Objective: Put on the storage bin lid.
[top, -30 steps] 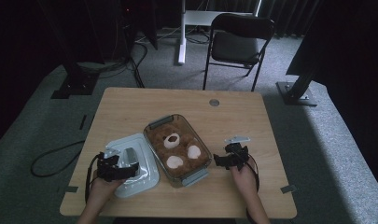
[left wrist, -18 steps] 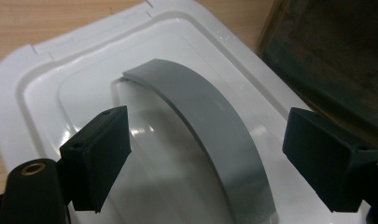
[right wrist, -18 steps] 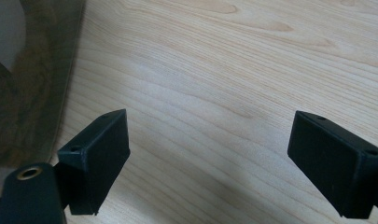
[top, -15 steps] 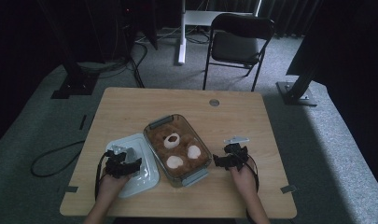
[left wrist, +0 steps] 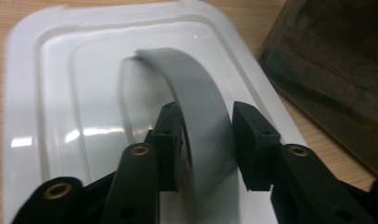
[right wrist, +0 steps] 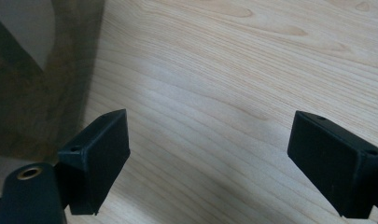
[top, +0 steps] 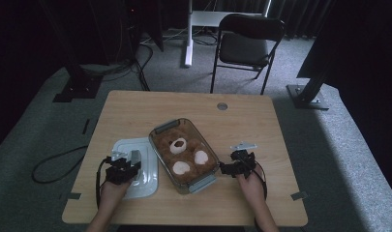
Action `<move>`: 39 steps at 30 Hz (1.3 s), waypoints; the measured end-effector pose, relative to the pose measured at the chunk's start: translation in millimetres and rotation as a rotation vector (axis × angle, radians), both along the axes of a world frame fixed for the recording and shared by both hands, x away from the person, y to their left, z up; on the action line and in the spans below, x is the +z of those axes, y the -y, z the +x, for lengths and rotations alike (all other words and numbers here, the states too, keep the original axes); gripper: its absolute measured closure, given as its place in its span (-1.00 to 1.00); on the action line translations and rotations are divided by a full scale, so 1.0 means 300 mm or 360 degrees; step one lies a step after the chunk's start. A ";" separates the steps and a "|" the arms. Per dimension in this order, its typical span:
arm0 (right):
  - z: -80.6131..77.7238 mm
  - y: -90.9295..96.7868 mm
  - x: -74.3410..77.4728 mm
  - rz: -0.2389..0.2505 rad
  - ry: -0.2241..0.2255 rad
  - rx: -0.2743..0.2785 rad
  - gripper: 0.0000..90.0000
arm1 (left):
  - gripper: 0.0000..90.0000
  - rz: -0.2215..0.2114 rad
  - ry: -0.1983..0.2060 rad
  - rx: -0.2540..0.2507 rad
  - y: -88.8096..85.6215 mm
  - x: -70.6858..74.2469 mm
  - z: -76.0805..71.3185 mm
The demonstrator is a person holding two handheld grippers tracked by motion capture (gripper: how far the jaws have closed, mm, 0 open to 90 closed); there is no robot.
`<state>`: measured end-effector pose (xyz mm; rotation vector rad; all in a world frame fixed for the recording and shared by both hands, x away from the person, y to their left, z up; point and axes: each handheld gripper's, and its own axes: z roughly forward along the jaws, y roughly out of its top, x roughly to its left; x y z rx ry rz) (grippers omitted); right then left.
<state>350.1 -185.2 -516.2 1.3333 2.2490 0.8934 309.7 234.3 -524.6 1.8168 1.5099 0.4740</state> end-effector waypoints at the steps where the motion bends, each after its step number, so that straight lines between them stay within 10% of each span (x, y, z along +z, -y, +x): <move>1: -0.001 -0.001 0.002 0.0003 0.0003 0.0000 -0.73 | 0.50 -0.0016 0.0008 -0.0005 -0.007 0.002 -0.001; 18: -0.018 -0.020 -0.007 0.0167 0.0009 0.0116 -0.73 | 0.56 -0.0065 0.0127 0.0079 -0.109 0.081 -0.030; 39: -0.099 -0.174 -0.063 0.0268 -0.0022 0.0313 -0.72 | 0.57 -0.0176 0.0397 0.0020 -0.173 0.324 -0.120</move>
